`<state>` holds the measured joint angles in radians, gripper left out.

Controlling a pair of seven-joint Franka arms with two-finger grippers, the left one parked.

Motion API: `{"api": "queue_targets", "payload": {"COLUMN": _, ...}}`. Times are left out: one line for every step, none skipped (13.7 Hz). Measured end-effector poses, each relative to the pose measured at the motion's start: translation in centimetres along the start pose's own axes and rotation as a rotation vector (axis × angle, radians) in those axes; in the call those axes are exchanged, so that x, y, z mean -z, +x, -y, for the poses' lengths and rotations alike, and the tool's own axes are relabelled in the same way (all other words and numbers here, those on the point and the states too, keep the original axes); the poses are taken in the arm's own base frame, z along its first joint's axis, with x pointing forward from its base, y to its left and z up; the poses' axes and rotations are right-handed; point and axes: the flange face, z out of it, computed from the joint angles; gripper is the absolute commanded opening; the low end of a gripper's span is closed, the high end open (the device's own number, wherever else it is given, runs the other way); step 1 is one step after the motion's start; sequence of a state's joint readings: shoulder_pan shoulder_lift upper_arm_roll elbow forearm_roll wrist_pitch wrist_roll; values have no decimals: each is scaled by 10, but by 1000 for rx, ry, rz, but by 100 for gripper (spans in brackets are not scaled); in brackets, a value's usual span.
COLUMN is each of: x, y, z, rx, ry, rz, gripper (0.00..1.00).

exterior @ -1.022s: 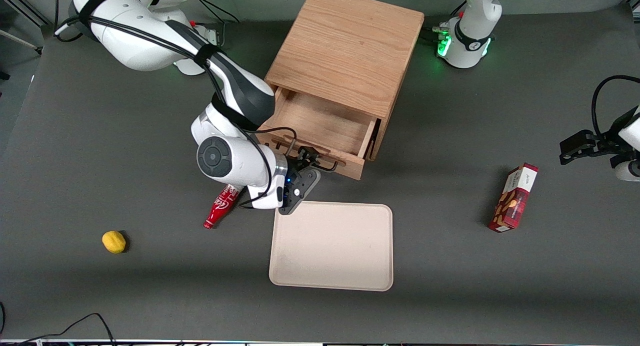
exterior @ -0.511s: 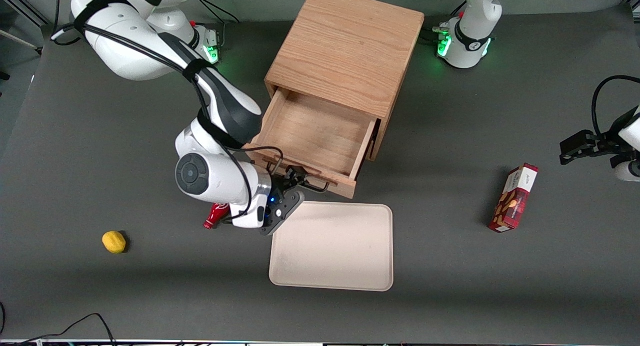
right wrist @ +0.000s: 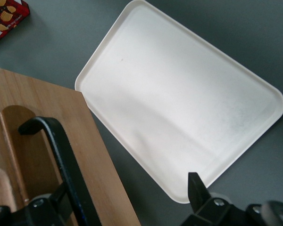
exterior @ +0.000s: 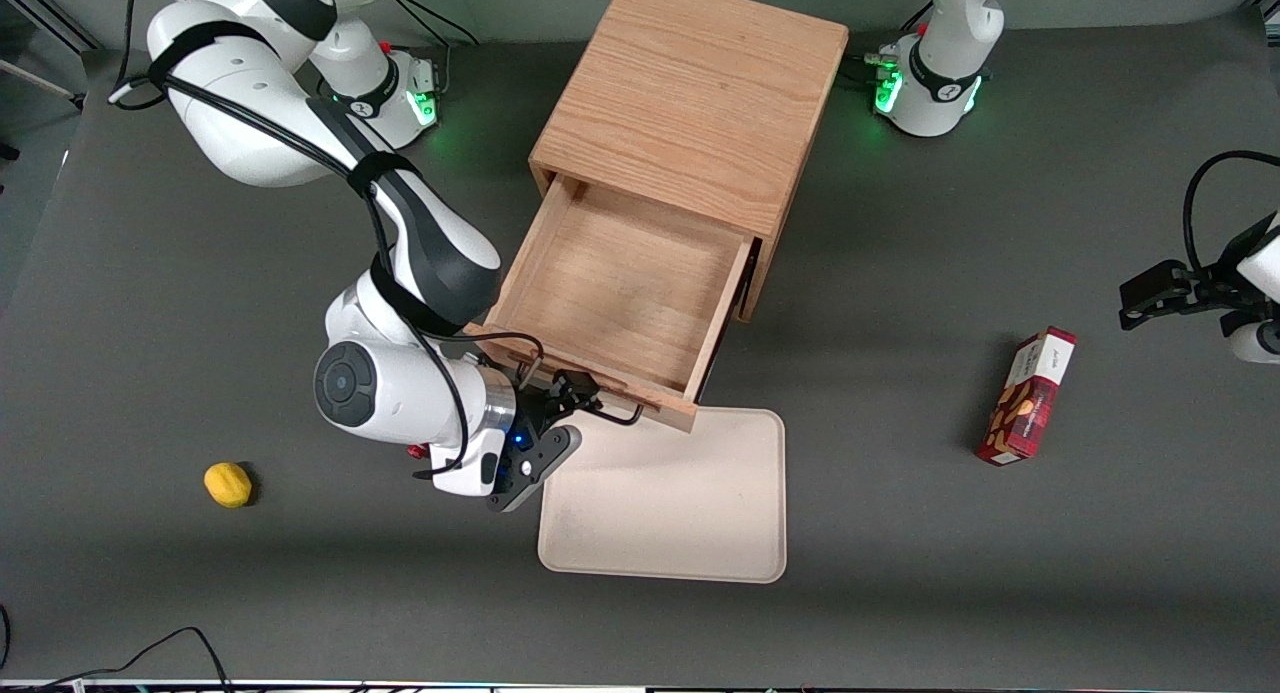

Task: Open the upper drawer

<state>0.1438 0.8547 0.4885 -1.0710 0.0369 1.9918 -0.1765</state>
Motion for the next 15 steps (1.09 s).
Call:
{"api": "queue_targets", "payload": {"x": 2, "y": 1, "z": -5, "rx": -5, "ry": -5, "rz": -4, "gripper": 100}}
{"api": "queue_targets", "payload": {"x": 2, "y": 0, "z": -10, "rx": -5, "ry": -8, "rz": -2, "gripper": 100}}
{"api": "queue_targets", "payload": {"x": 4, "y": 1, "z": -12, "rx": 2, "ry": -8, "rz": -5, "gripper": 100}}
{"api": "queue_targets", "payload": {"x": 6, "y": 2, "z": -13, "rx": 5, "ry": -8, "rz": -10, "gripper": 100}}
{"api": "queue_targets", "payload": {"x": 10, "y": 3, "z": -14, "rx": 6, "ry": -10, "rz": -16, "gripper": 100}}
{"api": "queue_targets", "payload": {"x": 13, "y": 4, "z": -15, "rx": 6, "ry": -10, "rz": -20, "gripper": 100}}
{"api": "queue_targets", "payload": {"x": 15, "y": 4, "z": -15, "rx": 7, "ry": -10, "rz": -21, "gripper": 100}}
{"api": "queue_targets", "payload": {"x": 17, "y": 4, "z": -14, "rx": 8, "ry": -9, "rz": -20, "gripper": 100}}
{"api": "queue_targets", "payload": {"x": 21, "y": 5, "z": -13, "rx": 10, "ry": -8, "rz": -20, "gripper": 100}}
{"api": "queue_targets", "payload": {"x": 29, "y": 7, "z": -11, "rx": 13, "ry": -9, "rz": -28, "gripper": 100}}
{"api": "queue_targets", "payload": {"x": 43, "y": 9, "z": -9, "rx": 18, "ry": -15, "rz": -42, "gripper": 100}}
{"api": "queue_targets", "payload": {"x": 61, "y": 11, "z": -2, "rx": 27, "ry": -23, "rz": -56, "gripper": 100}}
{"api": "queue_targets", "payload": {"x": 83, "y": 11, "z": 7, "rx": 39, "ry": -32, "rz": -65, "gripper": 100}}
{"api": "queue_targets", "payload": {"x": 104, "y": 9, "z": 18, "rx": 52, "ry": -42, "rz": -72, "gripper": 100}}
{"api": "queue_targets", "payload": {"x": 123, "y": 7, "z": 29, "rx": 64, "ry": -52, "rz": -77, "gripper": 100}}
